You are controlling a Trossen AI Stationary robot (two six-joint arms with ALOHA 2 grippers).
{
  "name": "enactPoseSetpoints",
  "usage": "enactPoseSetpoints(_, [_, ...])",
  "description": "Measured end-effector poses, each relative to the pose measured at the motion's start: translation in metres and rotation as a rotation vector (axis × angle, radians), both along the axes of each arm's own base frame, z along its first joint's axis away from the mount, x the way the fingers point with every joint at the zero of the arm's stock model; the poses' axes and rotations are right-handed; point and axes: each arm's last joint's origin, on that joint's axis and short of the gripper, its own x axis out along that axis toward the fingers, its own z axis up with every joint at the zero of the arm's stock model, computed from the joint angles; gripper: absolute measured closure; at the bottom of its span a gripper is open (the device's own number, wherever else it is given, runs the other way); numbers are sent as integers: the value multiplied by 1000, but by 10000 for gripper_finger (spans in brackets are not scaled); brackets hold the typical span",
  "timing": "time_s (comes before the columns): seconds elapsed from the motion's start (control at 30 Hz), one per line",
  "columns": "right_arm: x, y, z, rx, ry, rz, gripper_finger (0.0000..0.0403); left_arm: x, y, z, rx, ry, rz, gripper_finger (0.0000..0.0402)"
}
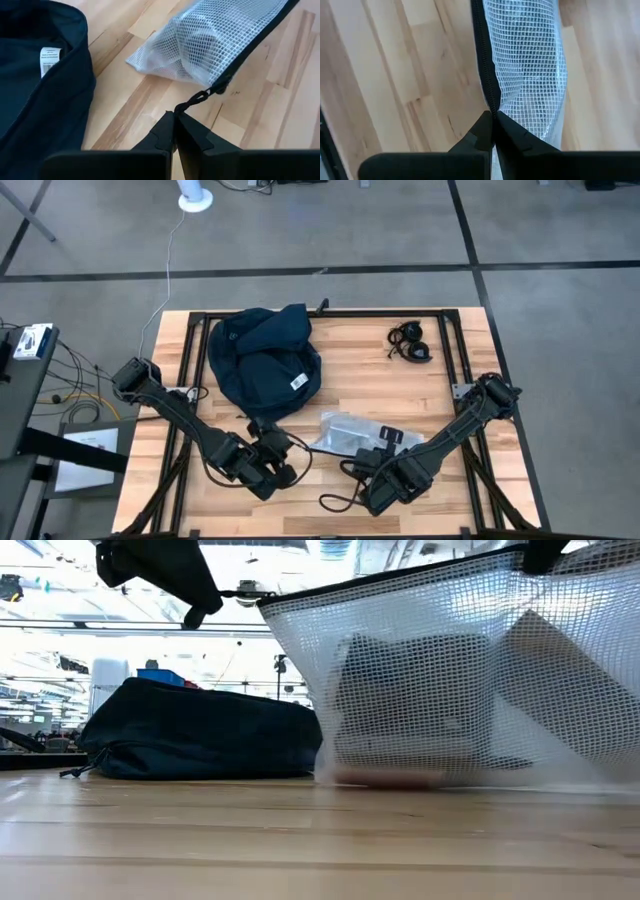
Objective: Unpack backpack
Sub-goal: Close the white zip lock bag, then put the white zip lock bag into the blue backpack
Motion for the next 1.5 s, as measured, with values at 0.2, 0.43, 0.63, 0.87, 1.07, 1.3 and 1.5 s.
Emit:
enactPoseSetpoints(0.2, [0, 1, 0, -1, -7, -2, 403, 6, -3, 5, 34, -80, -20, 393])
enactPoseSetpoints(0.43, [0, 1, 0, -5, -10, -2, 403, 22, 3, 8, -84, -102, -73, 284])
enactPoseSetpoints(0.63, [-3, -1, 5, -15, -20, -1, 403, 11, -4, 52, -52, -180, -213, 200])
enactPoseSetpoints(0.87, [-6, -20, 37, -35, -185, -39, 403, -39, 4, 87, -15, -150, -211, 192])
enactPoseSetpoints(1.07, [8, -50, 71, -35, -403, -18, 403, -73, 3, 70, 109, -11, -84, 215])
enactPoseSetpoints(1.3, [44, -92, 101, -72, -651, 23, 403, -103, -17, 48, 194, -70, -15, 256])
enactPoseSetpoints(1.5, [67, -131, 127, -102, -860, 50, 403, -125, -22, 6, 151, -111, 11, 318])
